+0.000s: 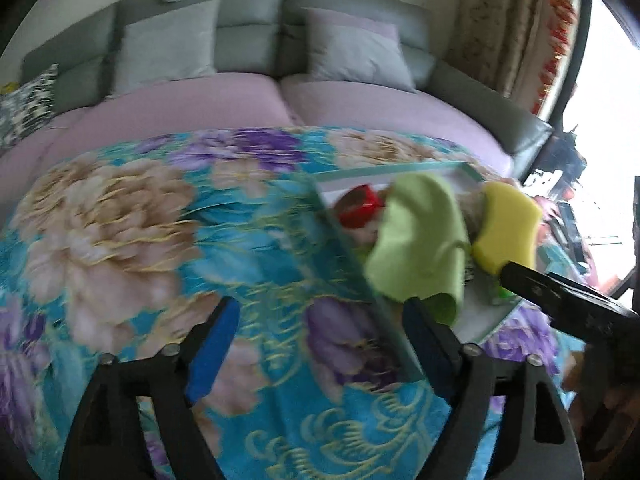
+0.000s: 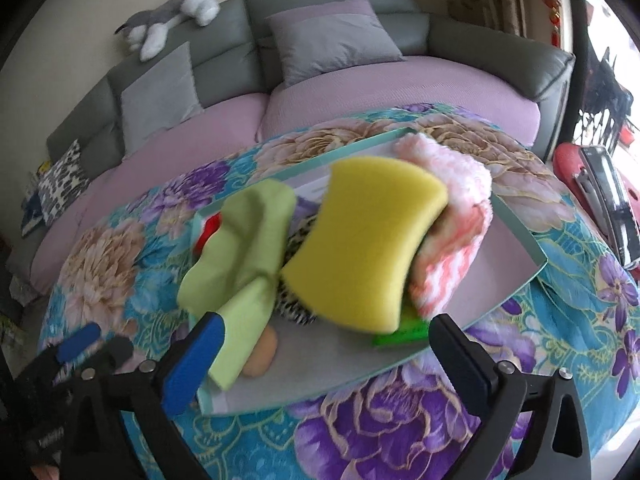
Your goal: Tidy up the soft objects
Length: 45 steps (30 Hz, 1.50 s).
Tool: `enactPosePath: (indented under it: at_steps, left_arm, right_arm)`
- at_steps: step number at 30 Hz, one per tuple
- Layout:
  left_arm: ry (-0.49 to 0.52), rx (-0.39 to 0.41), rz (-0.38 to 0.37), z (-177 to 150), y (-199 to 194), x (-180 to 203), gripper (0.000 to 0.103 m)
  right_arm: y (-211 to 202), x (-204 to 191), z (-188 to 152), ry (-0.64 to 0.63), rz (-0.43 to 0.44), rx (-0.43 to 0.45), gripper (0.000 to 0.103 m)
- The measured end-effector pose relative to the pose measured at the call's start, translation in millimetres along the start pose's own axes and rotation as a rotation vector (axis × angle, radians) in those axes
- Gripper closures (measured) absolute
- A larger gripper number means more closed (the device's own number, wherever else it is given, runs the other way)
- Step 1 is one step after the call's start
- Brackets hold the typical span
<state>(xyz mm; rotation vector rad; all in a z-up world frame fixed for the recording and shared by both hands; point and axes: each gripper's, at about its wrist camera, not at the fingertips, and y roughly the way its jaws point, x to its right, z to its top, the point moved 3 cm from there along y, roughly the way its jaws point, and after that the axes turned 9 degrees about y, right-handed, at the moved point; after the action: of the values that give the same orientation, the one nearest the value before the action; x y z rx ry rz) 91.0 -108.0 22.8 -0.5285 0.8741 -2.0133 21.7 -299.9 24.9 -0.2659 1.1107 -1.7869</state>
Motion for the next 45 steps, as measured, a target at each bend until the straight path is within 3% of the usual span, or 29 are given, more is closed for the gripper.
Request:
enactPosePath:
  at_steps: [6, 12, 32, 45]
  left_arm:
    - [-0.051, 0.000, 0.093, -24.1, -11.3, -20.6, 0.003]
    - [-0.093, -0.002, 0.157, -42.7, -22.8, -40.5, 0.003]
    - [-0.091, -0.024, 0.332, -74.4, -38.3, -45.8, 0.003]
    - [-0.095, -0.025, 0.348, -77.0, -40.2, -47.1, 0.003]
  right_arm:
    - [-9.0, -17.4, -22.1, -0.064, 0.013, -0.003, 0.000]
    - [-16.5, -27.9, -41.8, -0.110, 0.015, 0.008, 0.000]
    - [-28.9, -32.9, -70.9, -0.133, 0.028, 0.045, 0.000]
    - [-26.5, -31.2, -80.8, -0.160, -0.008, 0.067, 0.000]
